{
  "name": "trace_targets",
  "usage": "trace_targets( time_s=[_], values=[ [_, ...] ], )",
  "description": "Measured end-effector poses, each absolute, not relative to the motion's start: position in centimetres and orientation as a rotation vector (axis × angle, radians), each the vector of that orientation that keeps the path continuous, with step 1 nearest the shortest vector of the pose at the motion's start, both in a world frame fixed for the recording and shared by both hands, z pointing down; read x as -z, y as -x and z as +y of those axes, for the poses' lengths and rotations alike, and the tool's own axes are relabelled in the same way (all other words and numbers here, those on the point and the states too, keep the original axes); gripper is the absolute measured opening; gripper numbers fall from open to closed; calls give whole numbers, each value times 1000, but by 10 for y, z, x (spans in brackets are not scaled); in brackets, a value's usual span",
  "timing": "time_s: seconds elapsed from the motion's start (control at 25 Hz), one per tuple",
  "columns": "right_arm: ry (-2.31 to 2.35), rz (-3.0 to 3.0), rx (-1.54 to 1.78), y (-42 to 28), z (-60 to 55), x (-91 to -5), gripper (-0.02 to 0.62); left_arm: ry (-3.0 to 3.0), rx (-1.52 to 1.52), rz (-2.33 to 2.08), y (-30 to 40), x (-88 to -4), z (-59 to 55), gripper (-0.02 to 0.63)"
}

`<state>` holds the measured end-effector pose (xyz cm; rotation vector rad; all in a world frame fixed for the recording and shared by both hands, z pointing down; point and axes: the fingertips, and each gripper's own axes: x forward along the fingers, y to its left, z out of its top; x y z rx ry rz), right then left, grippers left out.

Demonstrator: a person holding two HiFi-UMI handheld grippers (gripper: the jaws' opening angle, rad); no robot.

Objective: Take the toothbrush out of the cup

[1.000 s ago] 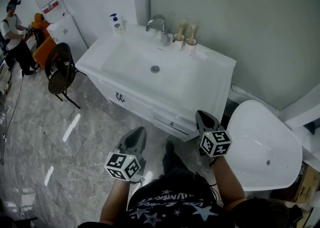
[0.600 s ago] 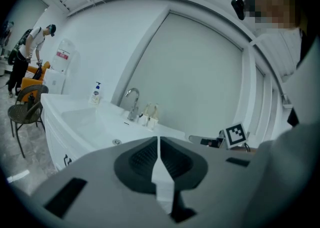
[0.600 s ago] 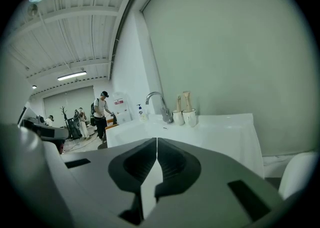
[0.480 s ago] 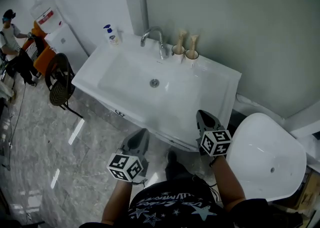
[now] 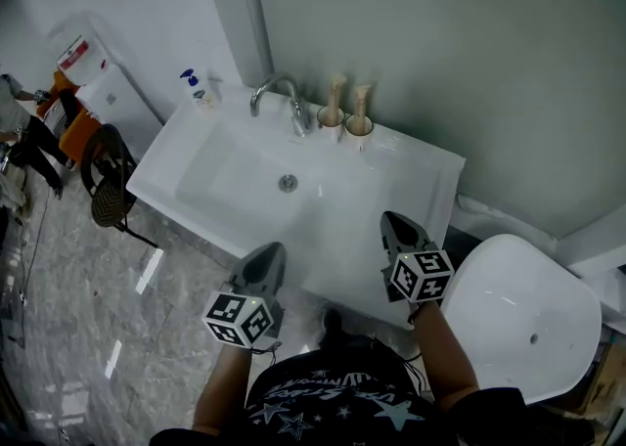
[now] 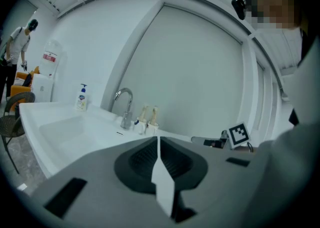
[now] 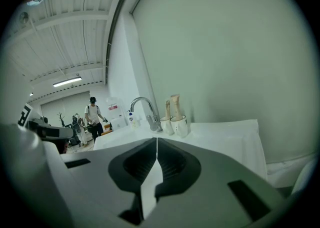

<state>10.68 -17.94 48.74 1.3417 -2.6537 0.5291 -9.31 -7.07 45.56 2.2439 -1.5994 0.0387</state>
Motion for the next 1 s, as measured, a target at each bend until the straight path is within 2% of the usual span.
trace_targets(
  time_s=[0.48,1.0],
  values=[
    [-1331,-2676,-563,-110,-201,-485,15,-2231,-63,-1574,78,-462,-93,28],
    [-1543,-2557,-577,-133,-224,-485,15,-2336,-95,-1440,86,-458,-158,28]
  ],
)
